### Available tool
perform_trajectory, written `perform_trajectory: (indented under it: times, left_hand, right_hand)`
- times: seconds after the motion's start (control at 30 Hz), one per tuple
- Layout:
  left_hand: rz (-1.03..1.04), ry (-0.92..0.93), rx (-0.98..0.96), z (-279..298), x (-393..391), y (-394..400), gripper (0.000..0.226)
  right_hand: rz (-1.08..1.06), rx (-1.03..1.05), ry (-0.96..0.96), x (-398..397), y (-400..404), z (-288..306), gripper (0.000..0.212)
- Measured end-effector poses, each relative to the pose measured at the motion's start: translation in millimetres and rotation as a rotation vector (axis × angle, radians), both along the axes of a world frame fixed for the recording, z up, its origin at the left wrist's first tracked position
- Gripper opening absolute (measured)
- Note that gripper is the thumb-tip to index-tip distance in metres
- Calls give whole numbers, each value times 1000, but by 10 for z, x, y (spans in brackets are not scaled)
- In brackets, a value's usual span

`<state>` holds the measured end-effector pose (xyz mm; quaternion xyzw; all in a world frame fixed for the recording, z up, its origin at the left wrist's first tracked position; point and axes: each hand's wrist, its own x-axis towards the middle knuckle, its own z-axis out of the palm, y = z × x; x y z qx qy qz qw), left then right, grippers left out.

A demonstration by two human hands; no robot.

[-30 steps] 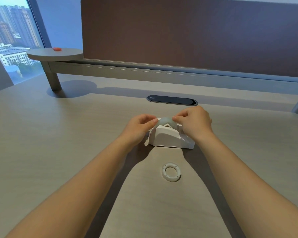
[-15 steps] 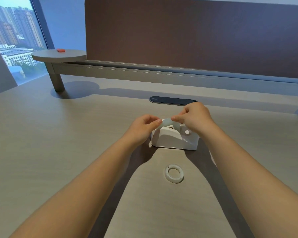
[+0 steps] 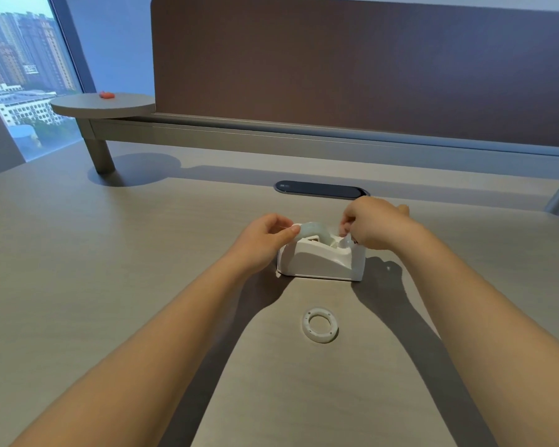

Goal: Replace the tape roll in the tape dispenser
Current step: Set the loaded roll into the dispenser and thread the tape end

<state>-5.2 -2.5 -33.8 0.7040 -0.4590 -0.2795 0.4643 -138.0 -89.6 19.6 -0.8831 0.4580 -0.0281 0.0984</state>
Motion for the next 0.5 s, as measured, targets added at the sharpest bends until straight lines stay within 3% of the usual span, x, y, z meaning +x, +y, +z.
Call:
perform_trajectory:
  times: [0.13,0.5]
  left_hand:
    - [8,-6,9,2,-7,-1,31]
    - [46,-4,-2,-32,-30,-22,22]
  right_hand:
    - [-58,277,-313,-123,-58,89,30]
    - [-209,373,-733,-276,-108,-200,37]
